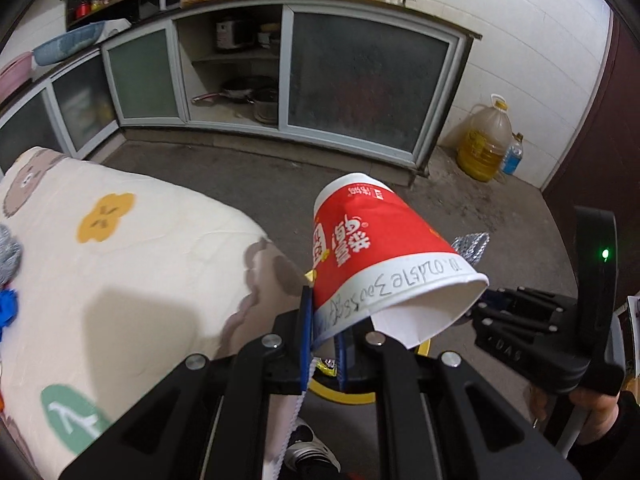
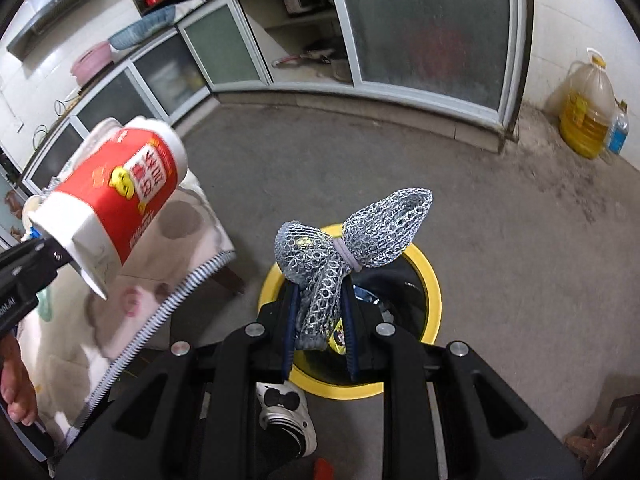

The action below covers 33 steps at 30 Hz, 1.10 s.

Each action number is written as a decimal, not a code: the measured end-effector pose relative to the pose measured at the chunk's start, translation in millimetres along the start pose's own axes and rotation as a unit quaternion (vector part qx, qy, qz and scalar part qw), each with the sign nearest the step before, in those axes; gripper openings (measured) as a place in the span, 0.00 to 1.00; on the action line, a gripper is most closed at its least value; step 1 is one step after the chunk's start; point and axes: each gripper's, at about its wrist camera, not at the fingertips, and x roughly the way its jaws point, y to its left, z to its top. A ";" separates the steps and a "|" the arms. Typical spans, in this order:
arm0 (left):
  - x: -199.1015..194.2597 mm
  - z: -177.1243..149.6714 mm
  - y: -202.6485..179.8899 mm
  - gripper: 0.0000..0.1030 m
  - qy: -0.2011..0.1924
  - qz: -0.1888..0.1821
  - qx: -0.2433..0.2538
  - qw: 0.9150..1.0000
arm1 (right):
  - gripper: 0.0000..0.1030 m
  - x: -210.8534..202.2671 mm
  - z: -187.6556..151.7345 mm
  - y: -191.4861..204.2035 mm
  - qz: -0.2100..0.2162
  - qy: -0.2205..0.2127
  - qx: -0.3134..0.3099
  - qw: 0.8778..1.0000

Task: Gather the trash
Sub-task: 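Carry the cup and scrubber over the bin and open both grippers, then move both grippers back over the table toward the blue cloths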

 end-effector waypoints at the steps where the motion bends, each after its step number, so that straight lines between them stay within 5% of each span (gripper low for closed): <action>1: 5.4 2.3 -2.5 0.09 0.003 0.000 0.003 1.000 | 0.18 4.5 -0.4 -1.6 -0.001 0.004 0.001 1.000; 11: 41.1 19.7 -15.3 0.09 0.017 -0.005 0.015 1.000 | 0.20 38.0 0.8 -17.5 -0.014 0.026 0.023 0.999; 13: 42.6 20.8 -16.7 0.09 0.017 -0.004 0.017 1.000 | 0.32 41.9 3.6 -20.3 -0.011 0.032 0.028 0.999; 14: 44.4 21.5 -17.0 0.13 0.020 -0.004 0.016 1.000 | 0.37 45.1 2.8 -20.4 -0.005 0.040 0.029 0.999; 16: 45.4 24.7 -17.6 0.34 0.022 -0.010 0.009 1.000 | 0.62 47.7 1.4 -25.2 -0.008 0.041 0.038 0.998; 18: 40.1 26.1 -15.3 0.72 0.008 -0.009 -0.006 1.000 | 0.62 48.1 0.4 -28.8 -0.015 0.044 0.040 0.998; 28: -8.3 19.4 -6.1 0.86 -0.041 -0.020 -0.027 0.999 | 0.62 9.7 -22.1 -50.9 -0.043 0.024 0.058 0.997; 33: -69.3 -0.4 22.7 0.92 -0.091 0.028 -0.044 0.995 | 0.62 -33.3 -24.2 -45.0 -0.042 -0.035 0.043 0.998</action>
